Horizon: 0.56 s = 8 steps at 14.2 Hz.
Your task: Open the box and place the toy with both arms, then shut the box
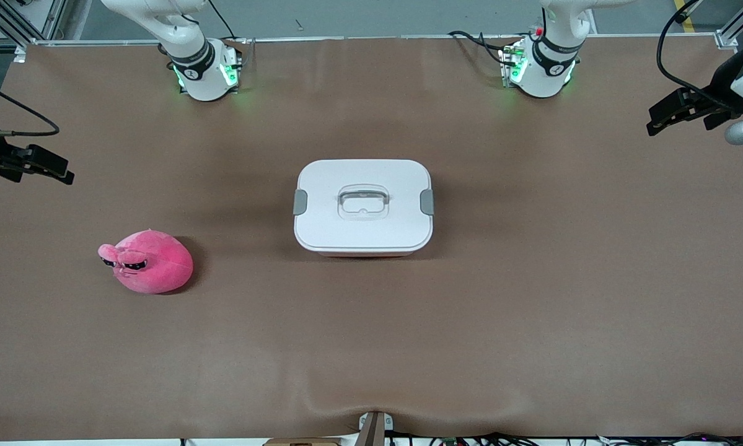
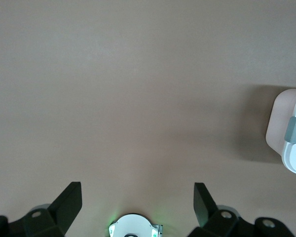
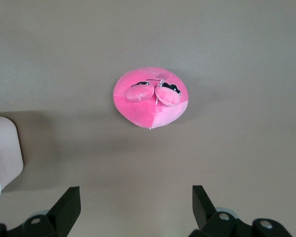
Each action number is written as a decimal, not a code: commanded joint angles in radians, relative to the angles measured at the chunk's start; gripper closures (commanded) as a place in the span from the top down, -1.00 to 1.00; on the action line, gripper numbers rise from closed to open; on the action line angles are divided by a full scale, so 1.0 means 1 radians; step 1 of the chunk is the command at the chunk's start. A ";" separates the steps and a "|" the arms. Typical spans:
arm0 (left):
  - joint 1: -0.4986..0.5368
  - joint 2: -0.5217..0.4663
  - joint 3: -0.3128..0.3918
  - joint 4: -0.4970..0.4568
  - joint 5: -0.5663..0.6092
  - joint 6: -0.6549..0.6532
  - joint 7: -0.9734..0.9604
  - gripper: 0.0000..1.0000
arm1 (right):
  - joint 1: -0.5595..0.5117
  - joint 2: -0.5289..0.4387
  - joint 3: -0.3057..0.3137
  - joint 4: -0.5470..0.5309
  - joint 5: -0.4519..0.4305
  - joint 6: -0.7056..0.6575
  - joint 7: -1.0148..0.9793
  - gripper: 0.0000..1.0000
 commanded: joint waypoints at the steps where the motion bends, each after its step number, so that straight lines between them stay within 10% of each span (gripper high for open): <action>1: 0.007 0.009 -0.003 0.027 -0.012 -0.015 0.018 1.00 | 0.010 -0.003 0.000 0.003 -0.003 0.005 0.018 1.00; 8: 0.021 0.035 0.000 0.079 -0.006 -0.016 0.011 1.00 | 0.022 0.001 0.000 0.006 -0.005 0.026 0.020 1.00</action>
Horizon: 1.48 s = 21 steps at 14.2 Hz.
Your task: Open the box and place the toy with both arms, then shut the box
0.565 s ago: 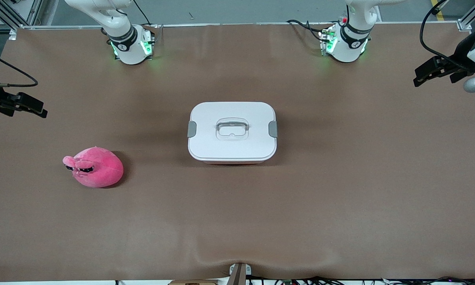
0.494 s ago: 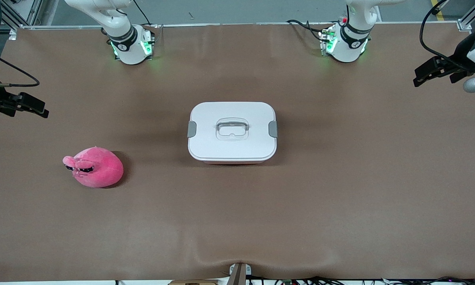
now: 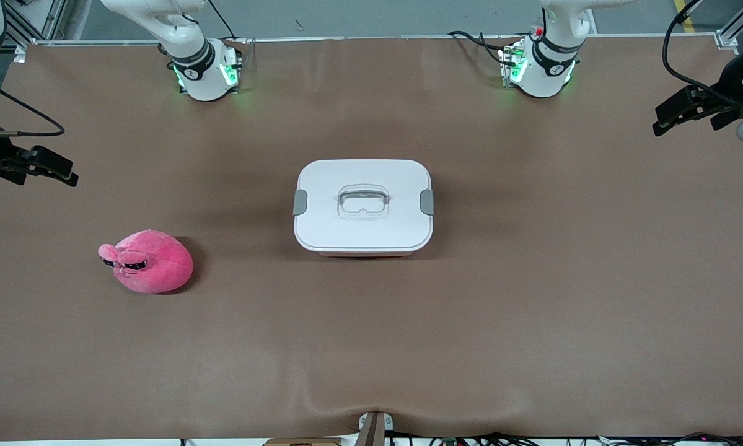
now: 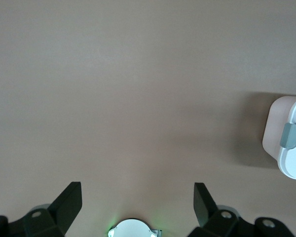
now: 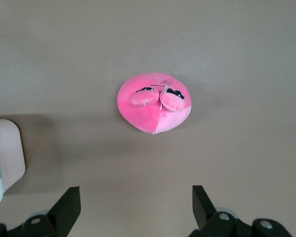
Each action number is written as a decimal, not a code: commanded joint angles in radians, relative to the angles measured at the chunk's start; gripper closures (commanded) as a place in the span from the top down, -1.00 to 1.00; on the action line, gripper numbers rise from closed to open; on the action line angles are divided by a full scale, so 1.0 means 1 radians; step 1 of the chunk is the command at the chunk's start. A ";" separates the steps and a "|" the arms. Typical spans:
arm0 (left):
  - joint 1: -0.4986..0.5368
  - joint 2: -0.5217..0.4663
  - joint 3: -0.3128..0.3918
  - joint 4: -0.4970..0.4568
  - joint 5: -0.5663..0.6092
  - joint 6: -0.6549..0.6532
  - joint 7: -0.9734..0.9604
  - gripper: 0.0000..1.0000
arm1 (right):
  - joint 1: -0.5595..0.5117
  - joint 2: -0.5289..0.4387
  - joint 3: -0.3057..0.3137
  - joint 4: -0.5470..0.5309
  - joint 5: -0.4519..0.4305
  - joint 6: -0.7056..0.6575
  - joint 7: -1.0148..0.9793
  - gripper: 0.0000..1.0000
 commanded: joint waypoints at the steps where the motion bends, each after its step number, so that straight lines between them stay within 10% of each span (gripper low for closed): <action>1: 0.017 0.022 -0.003 0.036 -0.007 -0.017 0.011 1.00 | 0.019 0.001 -0.001 0.006 -0.005 -0.005 0.021 1.00; 21: -0.006 0.043 -0.114 -0.056 -0.075 0.069 -0.356 1.00 | 0.071 0.007 -0.001 -0.316 -0.011 0.335 0.045 1.00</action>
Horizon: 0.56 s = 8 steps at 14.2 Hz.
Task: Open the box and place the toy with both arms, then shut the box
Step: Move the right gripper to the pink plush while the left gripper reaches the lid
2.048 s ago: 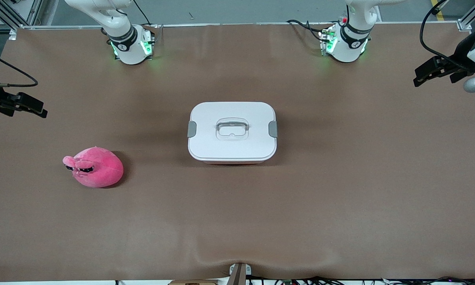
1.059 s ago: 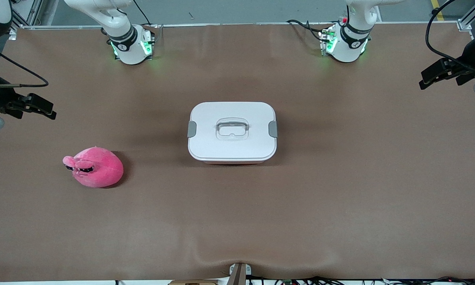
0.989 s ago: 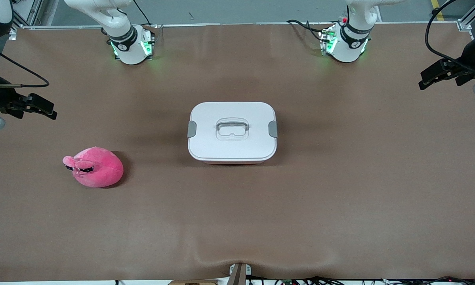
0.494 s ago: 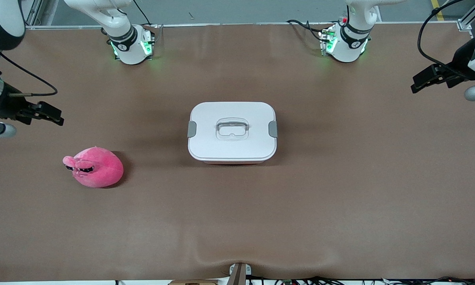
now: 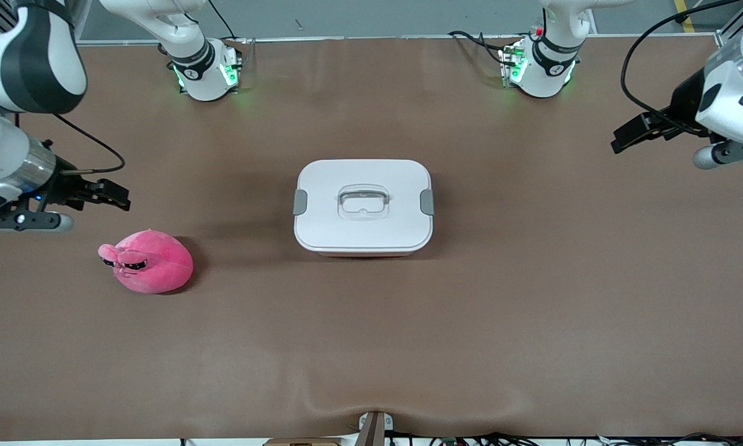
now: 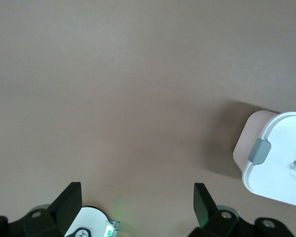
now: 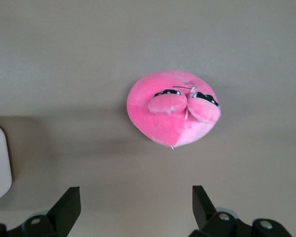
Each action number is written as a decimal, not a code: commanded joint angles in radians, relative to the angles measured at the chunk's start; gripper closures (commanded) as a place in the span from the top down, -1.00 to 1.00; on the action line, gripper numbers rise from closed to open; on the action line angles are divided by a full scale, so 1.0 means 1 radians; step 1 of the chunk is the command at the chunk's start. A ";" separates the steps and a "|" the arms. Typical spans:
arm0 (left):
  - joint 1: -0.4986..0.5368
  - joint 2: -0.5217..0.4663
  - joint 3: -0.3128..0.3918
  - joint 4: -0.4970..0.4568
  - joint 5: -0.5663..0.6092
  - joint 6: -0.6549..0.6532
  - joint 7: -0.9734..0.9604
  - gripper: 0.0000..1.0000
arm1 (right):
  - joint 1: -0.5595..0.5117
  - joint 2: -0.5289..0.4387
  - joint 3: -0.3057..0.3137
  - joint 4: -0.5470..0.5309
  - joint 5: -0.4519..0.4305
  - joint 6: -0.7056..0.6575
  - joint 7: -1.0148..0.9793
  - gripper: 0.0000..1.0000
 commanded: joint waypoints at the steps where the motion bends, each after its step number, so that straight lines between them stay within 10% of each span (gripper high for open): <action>1: 0.004 -0.008 -0.040 -0.044 -0.013 0.048 -0.093 1.00 | -0.002 -0.014 -0.003 -0.080 -0.010 0.094 0.005 1.00; 8: 0.004 -0.006 -0.149 -0.116 -0.016 0.137 -0.396 1.00 | -0.057 0.104 -0.009 -0.068 -0.024 0.232 -0.085 1.00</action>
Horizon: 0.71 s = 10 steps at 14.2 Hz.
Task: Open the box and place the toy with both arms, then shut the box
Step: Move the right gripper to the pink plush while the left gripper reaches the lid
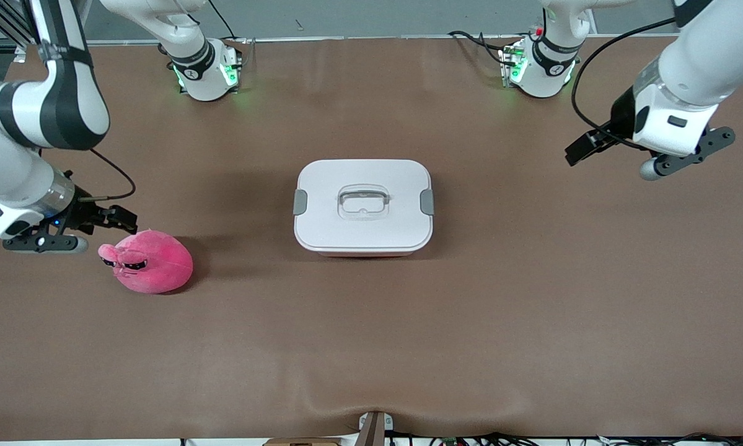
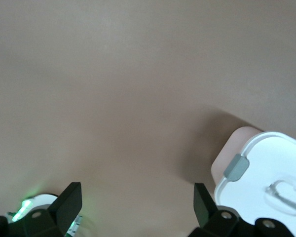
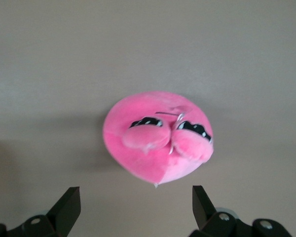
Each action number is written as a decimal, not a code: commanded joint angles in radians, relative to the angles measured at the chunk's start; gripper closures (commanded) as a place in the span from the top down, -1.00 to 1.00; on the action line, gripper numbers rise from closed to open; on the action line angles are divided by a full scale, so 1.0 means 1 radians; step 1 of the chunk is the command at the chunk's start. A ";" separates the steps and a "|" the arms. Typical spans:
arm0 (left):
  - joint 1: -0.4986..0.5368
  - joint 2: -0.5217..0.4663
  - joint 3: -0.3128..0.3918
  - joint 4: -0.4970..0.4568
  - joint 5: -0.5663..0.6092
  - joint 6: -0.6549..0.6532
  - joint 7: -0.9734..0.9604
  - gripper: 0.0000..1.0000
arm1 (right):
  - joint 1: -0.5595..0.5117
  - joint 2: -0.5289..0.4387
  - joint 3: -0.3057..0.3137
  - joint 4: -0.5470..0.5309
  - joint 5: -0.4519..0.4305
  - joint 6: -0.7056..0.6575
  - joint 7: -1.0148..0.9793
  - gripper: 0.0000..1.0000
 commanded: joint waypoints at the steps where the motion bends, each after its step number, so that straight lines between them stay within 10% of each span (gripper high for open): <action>1: 0.005 -0.012 -0.043 -0.051 -0.023 0.056 -0.133 1.00 | -0.014 0.020 0.009 0.009 -0.011 0.023 -0.017 1.00; 6: 0.007 -0.012 -0.137 -0.108 -0.036 0.142 -0.406 1.00 | -0.017 0.073 0.011 0.015 -0.008 0.089 -0.020 1.00; 10: 0.005 -0.010 -0.226 -0.156 -0.036 0.217 -0.596 1.00 | -0.017 0.107 0.011 0.014 -0.007 0.126 -0.018 0.60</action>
